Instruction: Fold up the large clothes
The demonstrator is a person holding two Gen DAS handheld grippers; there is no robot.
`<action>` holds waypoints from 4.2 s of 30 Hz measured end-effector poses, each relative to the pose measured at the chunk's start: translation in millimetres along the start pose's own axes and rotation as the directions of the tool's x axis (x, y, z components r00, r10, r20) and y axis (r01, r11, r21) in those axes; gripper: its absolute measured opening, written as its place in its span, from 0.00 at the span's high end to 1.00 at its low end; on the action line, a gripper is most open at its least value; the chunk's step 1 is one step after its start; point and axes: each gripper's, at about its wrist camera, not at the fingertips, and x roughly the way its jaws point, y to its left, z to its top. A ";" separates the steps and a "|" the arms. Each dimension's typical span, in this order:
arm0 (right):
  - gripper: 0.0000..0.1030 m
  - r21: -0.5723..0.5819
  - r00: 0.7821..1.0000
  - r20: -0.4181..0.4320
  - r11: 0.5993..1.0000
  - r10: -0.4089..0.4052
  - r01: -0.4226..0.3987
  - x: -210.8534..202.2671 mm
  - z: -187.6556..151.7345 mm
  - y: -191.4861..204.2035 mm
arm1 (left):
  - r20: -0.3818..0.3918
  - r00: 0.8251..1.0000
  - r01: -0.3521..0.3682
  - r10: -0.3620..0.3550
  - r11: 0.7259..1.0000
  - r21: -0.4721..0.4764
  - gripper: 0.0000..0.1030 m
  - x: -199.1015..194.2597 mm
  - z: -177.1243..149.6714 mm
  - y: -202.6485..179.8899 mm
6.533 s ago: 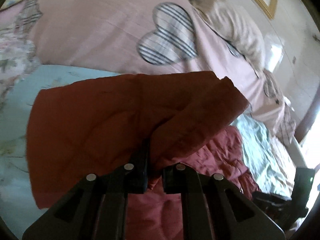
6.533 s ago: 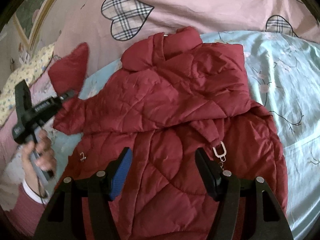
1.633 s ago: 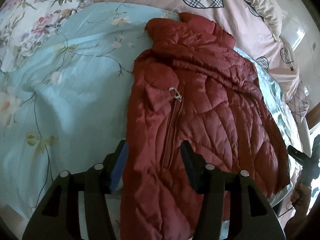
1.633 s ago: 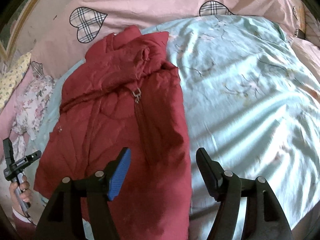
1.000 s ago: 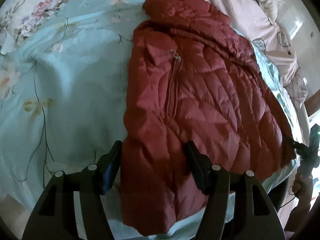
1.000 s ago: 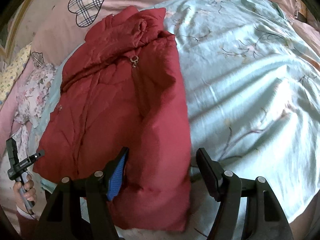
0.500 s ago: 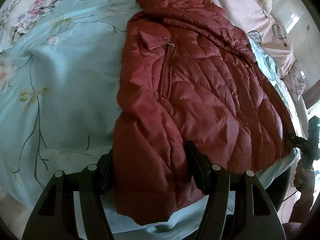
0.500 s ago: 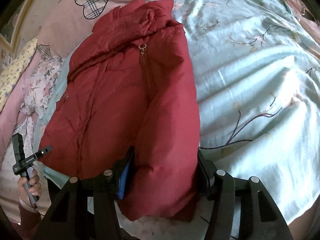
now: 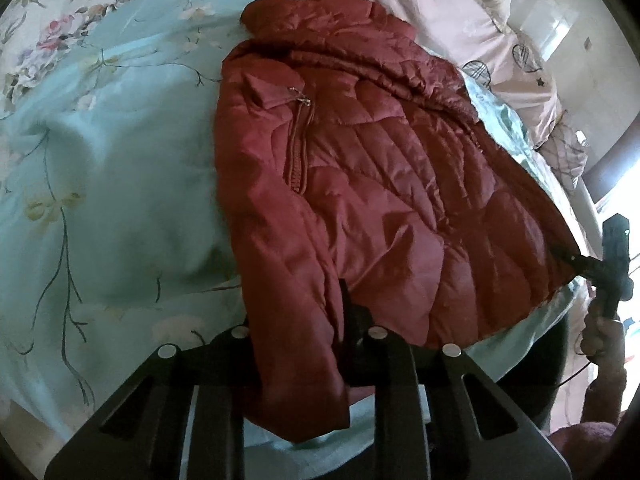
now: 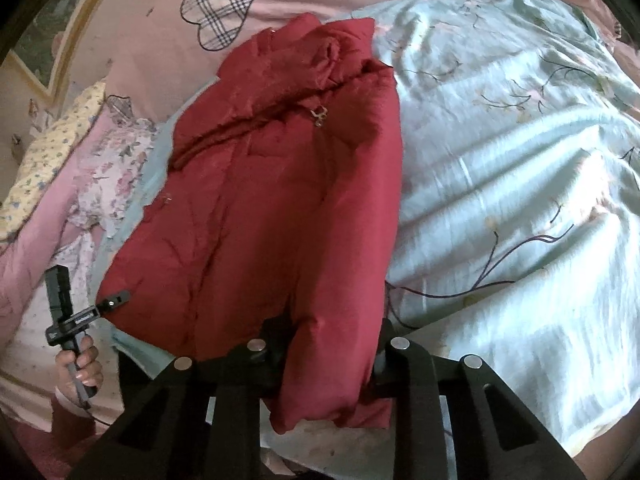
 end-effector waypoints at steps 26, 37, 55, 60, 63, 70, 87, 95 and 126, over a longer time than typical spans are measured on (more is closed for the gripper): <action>0.79 0.013 0.934 0.264 0.967 0.242 -0.254 -41.7 71.1 13.0 | 0.274 0.953 0.127 -0.125 0.992 0.009 0.85 -71.3 102.6 -0.3; 0.79 0.003 0.928 0.309 0.975 0.208 -0.220 -23.8 122.3 13.3 | 0.321 0.944 0.082 -0.079 0.997 0.005 0.85 -59.9 150.7 -6.9; 0.78 0.030 0.900 0.412 0.984 0.146 -0.173 16.4 209.8 16.5 | 0.352 0.936 0.028 -0.002 0.997 -0.068 0.84 -13.8 239.1 -0.3; 0.78 0.063 0.894 0.430 0.984 0.123 -0.165 34.0 231.4 9.5 | 0.348 0.937 0.010 0.017 0.997 -0.076 0.84 0.9 265.6 3.1; 0.78 0.096 0.896 0.433 0.983 0.098 -0.154 45.4 246.1 4.4 | 0.339 0.940 -0.010 0.041 0.996 -0.091 0.84 15.9 282.4 5.6; 0.77 0.153 0.904 0.425 0.981 0.044 -0.120 77.4 283.9 -7.1 | 0.318 0.947 0.013 0.042 0.986 -0.169 0.83 52.6 318.8 22.3; 0.76 0.236 0.929 0.364 0.971 -0.063 -0.027 167.0 343.6 -37.6 | 0.239 0.965 -0.058 0.109 0.976 -0.210 0.80 153.9 376.4 48.4; 0.73 0.253 0.938 0.337 0.967 -0.080 -0.008 190.9 356.5 -43.3 | 0.229 0.969 -0.042 0.096 0.973 -0.228 0.79 167.6 384.0 57.0; 0.45 0.138 0.898 0.432 0.990 -0.088 0.030 121.3 342.0 2.2 | 0.260 0.950 -0.192 0.173 0.980 0.046 0.53 151.1 303.0 -37.9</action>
